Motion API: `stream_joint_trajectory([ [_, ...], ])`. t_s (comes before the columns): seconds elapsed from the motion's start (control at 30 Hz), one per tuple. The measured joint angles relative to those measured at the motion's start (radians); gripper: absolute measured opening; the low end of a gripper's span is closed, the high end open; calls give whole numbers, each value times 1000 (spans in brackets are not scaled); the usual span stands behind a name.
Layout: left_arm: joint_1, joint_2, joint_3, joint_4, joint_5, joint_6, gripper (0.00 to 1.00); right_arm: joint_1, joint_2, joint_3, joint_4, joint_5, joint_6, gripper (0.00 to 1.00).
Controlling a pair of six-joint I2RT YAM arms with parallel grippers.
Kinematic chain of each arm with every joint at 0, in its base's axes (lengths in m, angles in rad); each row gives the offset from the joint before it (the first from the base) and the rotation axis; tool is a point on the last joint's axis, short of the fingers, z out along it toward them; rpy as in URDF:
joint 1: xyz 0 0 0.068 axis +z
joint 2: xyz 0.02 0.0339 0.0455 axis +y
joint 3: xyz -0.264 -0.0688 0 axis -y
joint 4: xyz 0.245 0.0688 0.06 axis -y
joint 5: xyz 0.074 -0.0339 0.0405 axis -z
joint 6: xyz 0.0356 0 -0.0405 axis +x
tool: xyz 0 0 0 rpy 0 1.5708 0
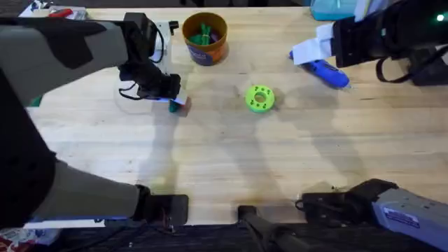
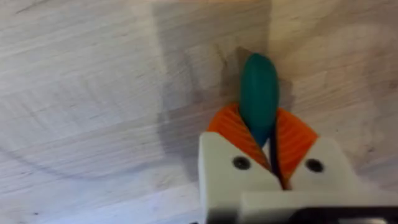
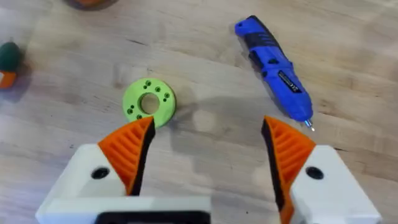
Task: Pick up the gripper from the table and insert it into the empty holder that is missing its gripper. Then pick up a screw, insert it into the mounting hole, and use the screwdriver to tighten it. Finally, clean up the table by picking up the vegetable and placing it into the bucket.
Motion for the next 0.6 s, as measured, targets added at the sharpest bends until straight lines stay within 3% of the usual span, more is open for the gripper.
stream_joint_trajectory([
  [0.07,0,-4,3,-1,0,-1,17,0,0,0,0,0,0,996],
  [0.33,0,-2,27,-10,1,-11,18,0,0,0,0,0,0,996],
  [0.6,0,-21,276,-13,14,-24,18,0,0,0,0,0,0,996],
])
